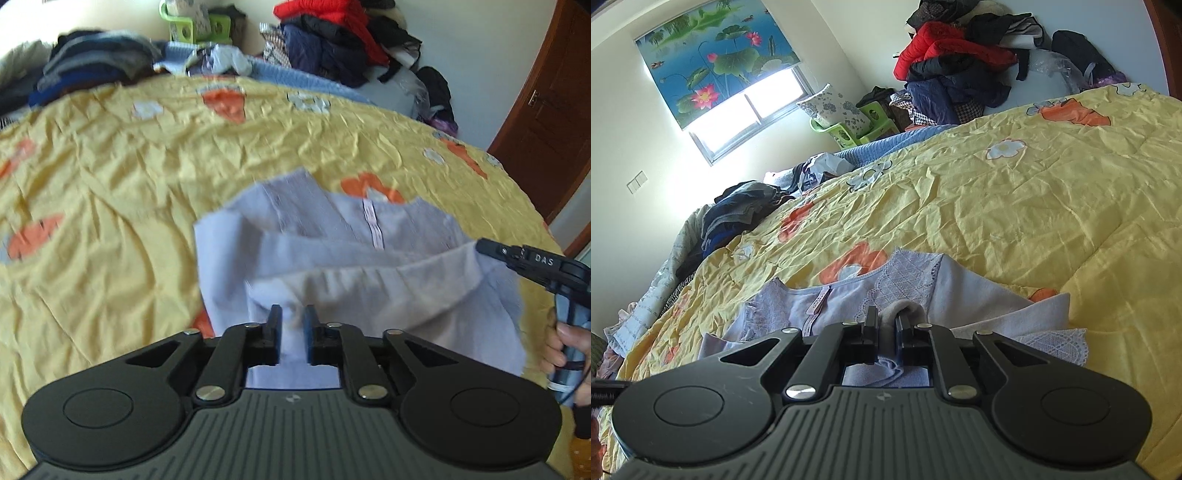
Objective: Fold small clothes
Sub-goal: 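Lift the hem with both tools and fold it toward the collar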
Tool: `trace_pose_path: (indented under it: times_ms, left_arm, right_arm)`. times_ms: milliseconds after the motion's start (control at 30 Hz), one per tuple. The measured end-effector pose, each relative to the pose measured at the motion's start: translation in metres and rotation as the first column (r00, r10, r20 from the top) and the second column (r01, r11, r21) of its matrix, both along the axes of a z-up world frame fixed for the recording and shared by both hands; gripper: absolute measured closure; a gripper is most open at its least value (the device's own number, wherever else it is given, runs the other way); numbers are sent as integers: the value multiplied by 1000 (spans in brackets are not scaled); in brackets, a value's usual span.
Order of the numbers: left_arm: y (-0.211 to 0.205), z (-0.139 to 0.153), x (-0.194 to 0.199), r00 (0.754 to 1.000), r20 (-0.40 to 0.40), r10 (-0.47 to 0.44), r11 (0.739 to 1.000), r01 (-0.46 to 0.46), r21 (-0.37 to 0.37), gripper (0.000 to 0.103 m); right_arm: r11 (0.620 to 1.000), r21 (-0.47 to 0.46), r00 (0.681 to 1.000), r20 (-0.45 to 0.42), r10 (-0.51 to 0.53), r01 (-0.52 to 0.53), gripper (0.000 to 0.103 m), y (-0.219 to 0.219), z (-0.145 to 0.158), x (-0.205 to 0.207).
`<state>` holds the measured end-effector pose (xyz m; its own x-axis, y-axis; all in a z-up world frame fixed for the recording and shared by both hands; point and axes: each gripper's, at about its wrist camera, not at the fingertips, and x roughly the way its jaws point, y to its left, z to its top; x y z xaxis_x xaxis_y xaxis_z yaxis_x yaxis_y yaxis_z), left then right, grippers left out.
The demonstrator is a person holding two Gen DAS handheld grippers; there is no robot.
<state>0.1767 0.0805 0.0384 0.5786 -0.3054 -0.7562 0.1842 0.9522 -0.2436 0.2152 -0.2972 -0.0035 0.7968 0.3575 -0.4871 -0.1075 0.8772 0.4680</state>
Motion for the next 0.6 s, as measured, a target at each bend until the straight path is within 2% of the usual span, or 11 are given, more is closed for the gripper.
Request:
trace_pose_path:
  times_ms: [33,67,100,133,233,400,467,500,533,600]
  left_arm:
    - [1,-2,-1,1000,-12,4,1000,-4,-17,70]
    - [1,-3,-2,1000,-11,13,1000,-13,-28,62]
    - [1,-2,-3,1000,1,30,999,-30,-36,45]
    - [1,-1,-4,999,16,44,998,-44,-41,33]
    - [-1,6,-4,998,47,47,998,-44,-53,33]
    - [-16,-6,6,999,-23,30,1000,-31,-7,34]
    - [-19,-15,8,998,-42,41,999,-41,17,50]
    - [-18,-20,9,997,-68,44,999,-42,18,77]
    - [-17,-24,11,994,-98,47,999,-47,8,94]
    - [-13,-27,10,993,-109,49,998,-52,-21,96]
  right_arm:
    - [1000,-1,1000,1,2,-2,88,0,0,0]
    - [1000,-4,1000,2,3,-3,88,0,1,-1]
    - [1000,-7,1000,4,4,-4,88,1,1,-1]
    - [1000,-8,1000,6,5,-5,87,1,2,-2]
    - [1000,-17,1000,12,11,-10,88,1,4,-4]
    - [1000,-12,1000,10,10,-10,88,0,4,-5]
    - [1000,-11,1000,13,11,-11,87,0,4,-6]
    - [1000,-13,1000,13,13,-13,87,0,4,-7]
    - [1000,-16,1000,13,15,-15,88,0,4,-7]
    - [1000,-20,1000,13,15,-15,88,-1,4,-8]
